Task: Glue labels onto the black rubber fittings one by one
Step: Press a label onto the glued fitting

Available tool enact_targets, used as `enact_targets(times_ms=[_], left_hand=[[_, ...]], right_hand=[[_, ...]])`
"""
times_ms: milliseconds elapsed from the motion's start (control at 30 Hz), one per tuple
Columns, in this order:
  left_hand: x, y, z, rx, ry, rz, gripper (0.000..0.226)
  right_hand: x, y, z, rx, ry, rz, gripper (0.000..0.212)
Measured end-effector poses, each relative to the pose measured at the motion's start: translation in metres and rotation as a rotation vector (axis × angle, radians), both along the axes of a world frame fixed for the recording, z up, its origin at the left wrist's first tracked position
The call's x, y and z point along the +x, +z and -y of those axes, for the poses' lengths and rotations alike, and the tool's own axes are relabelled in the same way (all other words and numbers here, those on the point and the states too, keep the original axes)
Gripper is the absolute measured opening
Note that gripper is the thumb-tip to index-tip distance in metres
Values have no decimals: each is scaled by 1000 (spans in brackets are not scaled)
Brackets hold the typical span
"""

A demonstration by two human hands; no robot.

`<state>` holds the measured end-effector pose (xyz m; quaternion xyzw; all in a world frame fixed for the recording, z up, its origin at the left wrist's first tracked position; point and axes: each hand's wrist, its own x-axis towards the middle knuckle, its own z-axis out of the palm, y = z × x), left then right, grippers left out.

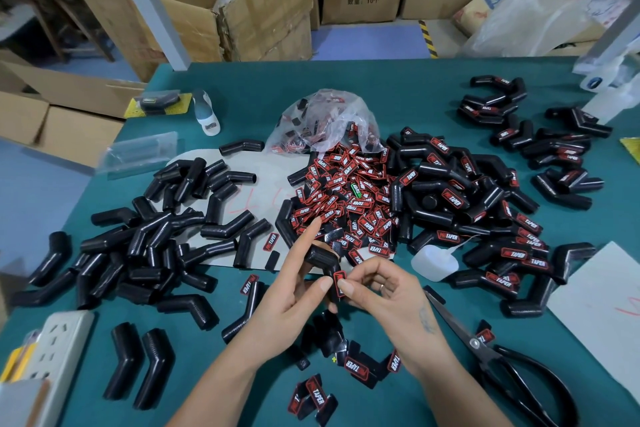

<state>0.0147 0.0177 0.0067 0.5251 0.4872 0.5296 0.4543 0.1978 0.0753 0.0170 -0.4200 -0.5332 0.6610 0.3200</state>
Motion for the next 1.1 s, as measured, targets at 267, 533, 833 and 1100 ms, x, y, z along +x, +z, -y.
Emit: enact_targets(times_ms=[267,533,833,1100], left_hand=[[1,0,-1,-3,-1,-3,70],[1,0,0,-14,8,1,70],[1,0,0,-17,13,-4,76],[-1,-1,-1,-20,23,-4,72]], right_hand=[[3,1,-1,6,5,21,12],[0,3,0,14,-15,14,11],[1,3,0,10,8,-7,21],[1,1,-1,-25,10,-19,28]])
